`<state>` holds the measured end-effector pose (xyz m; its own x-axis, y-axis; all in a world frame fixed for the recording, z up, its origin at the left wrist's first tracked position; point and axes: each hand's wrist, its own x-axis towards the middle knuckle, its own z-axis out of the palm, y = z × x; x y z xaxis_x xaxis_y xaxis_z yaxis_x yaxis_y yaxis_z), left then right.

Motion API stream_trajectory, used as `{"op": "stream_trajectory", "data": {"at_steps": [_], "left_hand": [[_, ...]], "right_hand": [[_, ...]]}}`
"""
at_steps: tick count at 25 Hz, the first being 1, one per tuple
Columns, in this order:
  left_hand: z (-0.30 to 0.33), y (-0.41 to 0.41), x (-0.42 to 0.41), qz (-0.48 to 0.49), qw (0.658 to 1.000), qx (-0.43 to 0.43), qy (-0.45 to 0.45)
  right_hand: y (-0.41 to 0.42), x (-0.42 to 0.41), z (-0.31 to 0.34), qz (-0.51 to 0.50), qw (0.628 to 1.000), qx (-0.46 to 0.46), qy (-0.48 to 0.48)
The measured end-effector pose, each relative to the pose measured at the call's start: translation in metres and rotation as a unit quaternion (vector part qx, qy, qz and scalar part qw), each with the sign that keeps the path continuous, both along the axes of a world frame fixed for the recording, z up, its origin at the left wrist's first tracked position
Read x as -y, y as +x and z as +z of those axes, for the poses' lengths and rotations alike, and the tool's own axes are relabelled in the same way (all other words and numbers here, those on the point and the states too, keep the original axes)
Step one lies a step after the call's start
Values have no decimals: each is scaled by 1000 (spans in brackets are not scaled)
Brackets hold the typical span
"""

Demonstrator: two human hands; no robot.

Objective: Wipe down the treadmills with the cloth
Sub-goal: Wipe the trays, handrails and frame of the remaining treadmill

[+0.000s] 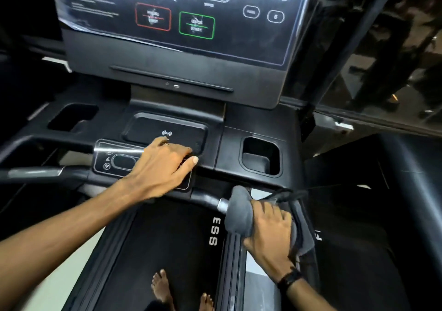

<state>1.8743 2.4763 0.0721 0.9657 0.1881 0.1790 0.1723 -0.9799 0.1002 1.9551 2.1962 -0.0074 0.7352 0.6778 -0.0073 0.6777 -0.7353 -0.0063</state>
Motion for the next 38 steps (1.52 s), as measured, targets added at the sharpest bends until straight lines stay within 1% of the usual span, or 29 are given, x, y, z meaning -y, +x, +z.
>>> {"op": "stream_trajectory", "data": {"at_steps": [2,4,5,6,7,8,9,10,11,13,15,16,17,21,22,23,25,26,28,29,30,31,32,33,34,35,36,37,38], "left_hand": [[-4,-11,1,12,1000,-7,-3],[-1,-17,0,17,1000,-2,-7],[1,-20,-1,22,1000,7,-10],[3,-23,-3,32,999,23,-10],[5,-28,-7,41,998,41,-11],[7,-34,-12,48,997,55,-17],[7,-38,-16,51,996,63,-23],[7,-47,-22,57,996,65,-27],[4,-59,-29,65,996,61,-28],[-3,-65,-30,70,996,54,-28],[-9,-73,-35,71,996,47,-35],[-10,-73,-35,65,996,51,-40],[-9,-71,-34,54,996,54,-40],[0,-58,-28,26,998,48,-32],[0,-56,-29,25,998,43,-34],[0,-56,-29,24,998,39,-33],[-1,-57,-30,24,999,34,-31],[-2,-56,-29,25,999,30,-31],[-3,-54,-27,31,998,34,-33],[-4,-54,-27,33,998,35,-35],[-4,-53,-27,33,998,34,-34],[-4,-53,-27,32,998,35,-29],[-5,-53,-27,32,999,37,-25],[-5,-53,-26,35,998,40,-22],[-5,-53,-26,39,998,41,-22],[-5,-53,-25,43,998,42,-22],[-6,-52,-23,47,998,46,-18],[-6,-50,-22,50,998,48,-10],[-7,-49,-22,53,998,45,-2]], "right_hand": [[12,-7,11,4,999,-40,-10],[37,-17,32,36,982,-179,-37],[44,-22,37,52,972,-225,-42],[44,-27,35,66,974,-216,-29],[35,-30,28,73,985,-153,-16],[22,-34,17,71,996,-53,5],[8,-38,7,56,998,11,31],[-6,-45,0,34,998,34,49],[-15,-55,-2,23,997,42,60],[-4,-61,8,10,999,34,38],[-1,-75,25,38,999,-11,-20],[-2,-80,29,38,998,-33,-27],[-9,-84,26,33,999,-27,-15],[-51,-85,17,2,994,106,33],[-53,-82,16,3,990,132,44],[-51,-82,20,5,990,130,47],[-43,-91,32,13,996,88,14],[-35,-98,34,23,999,44,-5],[-12,-116,45,52,993,-103,-37],[0,-122,53,59,979,-188,-43],[9,-125,59,61,966,-247,-45],[12,-125,61,59,960,-272,-38],[10,-122,58,55,965,-253,-27],[2,-118,48,42,983,-180,-9],[-14,-112,36,43,997,-60,21],[-28,-106,23,61,997,39,31],[-32,-104,15,65,994,83,31],[-27,-105,19,64,996,58,3],[-15,-109,33,67,997,-22,-15]]}}
